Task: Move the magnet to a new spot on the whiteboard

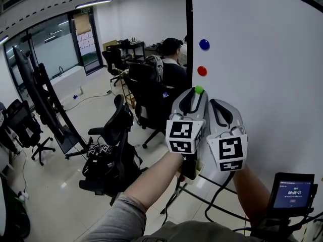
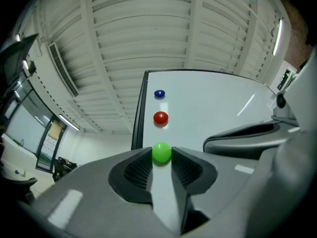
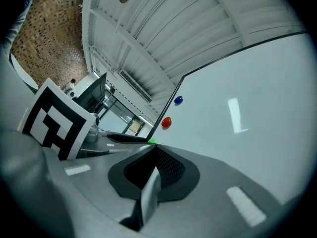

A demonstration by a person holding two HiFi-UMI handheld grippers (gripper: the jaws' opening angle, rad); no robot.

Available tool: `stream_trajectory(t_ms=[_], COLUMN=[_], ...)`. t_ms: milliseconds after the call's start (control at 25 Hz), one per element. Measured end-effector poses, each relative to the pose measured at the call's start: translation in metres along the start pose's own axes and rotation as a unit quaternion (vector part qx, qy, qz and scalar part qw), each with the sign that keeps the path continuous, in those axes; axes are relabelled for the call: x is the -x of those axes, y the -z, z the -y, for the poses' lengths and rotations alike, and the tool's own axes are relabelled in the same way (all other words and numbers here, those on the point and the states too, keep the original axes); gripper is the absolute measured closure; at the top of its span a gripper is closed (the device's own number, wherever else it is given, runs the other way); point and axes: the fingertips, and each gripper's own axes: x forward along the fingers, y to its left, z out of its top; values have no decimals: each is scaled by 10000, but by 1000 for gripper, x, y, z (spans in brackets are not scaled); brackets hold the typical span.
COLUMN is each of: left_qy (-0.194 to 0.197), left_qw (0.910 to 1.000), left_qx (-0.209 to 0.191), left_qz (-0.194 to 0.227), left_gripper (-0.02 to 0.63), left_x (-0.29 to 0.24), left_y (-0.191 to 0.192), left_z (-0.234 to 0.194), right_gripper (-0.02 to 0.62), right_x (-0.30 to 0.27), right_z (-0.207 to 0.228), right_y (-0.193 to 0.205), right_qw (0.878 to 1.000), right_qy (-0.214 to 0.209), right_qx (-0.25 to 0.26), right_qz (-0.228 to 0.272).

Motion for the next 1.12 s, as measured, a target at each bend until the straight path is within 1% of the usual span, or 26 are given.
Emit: stream_trajectory(t_ms=[80, 200, 320, 480, 600, 920, 960, 1040, 1120], left_qy=[50, 68, 71, 8, 16, -169, -203, -229, -179], left_qw=[10000, 9999, 9999, 10000, 10000, 9997, 9995, 9989, 9983], left_qx=[45, -27, -12, -25, 10, -187, -248, -410, -527], left_qz=[-46, -77, -94, -45, -69, -56, -17, 84, 167], left_gripper=[486, 488, 492, 476, 476, 477, 481, 511, 561], left_x=[-1, -3, -3, -3, -3, 4, 9, 20, 29], left_y=[-1, 0, 0, 1, 2, 4, 4, 1, 0], left_z=[1, 2, 2, -3, -2, -1, 2, 13, 29], right_gripper=[591, 591, 591, 591, 591, 591, 591, 591, 591], right_x=[-1, -1, -2, -2, -2, 2, 5, 14, 25], right_z=[0, 0, 1, 2, 3, -1, 0, 2, 6], right_y=[1, 3, 2, 2, 3, 8, 8, 9, 12], right_qw=[10000, 10000, 10000, 10000, 10000, 9999, 9999, 9999, 9997], right_qy=[1, 7, 14, 29, 28, -33, -30, -8, 34], right_qx=[-7, -29, -18, -7, -8, -66, -79, -107, -146], right_qz=[-15, -32, -21, -1, -9, -68, -79, -119, -184])
